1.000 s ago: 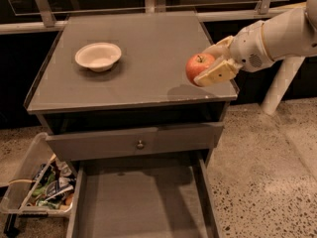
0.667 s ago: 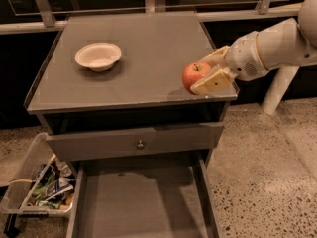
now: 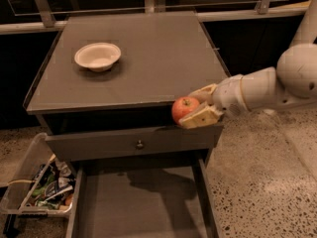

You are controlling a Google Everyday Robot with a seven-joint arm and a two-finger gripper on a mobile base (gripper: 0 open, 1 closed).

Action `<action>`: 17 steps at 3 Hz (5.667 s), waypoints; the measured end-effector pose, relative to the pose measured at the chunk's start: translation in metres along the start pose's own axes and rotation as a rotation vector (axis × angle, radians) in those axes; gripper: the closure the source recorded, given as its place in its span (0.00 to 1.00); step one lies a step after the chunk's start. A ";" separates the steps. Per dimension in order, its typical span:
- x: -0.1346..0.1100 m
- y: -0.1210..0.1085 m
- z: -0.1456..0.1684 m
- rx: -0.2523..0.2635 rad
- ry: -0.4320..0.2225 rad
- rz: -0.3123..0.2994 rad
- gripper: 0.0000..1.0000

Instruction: Place apple into middle drawer

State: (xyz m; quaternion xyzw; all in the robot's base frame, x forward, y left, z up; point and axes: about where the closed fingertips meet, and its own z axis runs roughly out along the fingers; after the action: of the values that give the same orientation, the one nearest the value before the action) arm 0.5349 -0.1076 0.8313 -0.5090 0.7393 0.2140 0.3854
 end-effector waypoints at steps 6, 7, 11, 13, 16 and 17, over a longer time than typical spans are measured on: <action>0.089 0.060 0.090 0.040 -0.008 0.031 1.00; 0.106 0.071 0.118 0.042 -0.041 0.072 1.00; 0.190 0.090 0.216 0.097 -0.142 0.102 1.00; 0.217 0.086 0.232 0.053 -0.123 0.164 1.00; 0.316 0.076 0.314 0.023 -0.129 0.133 1.00; 0.319 0.079 0.317 0.019 -0.131 0.135 0.82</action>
Offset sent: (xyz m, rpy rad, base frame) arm -0.0410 0.0117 -0.1181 -0.0394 -0.0234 -0.0728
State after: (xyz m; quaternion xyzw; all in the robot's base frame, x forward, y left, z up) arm 0.5151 -0.0394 0.3804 -0.4392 0.7472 0.2652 0.4225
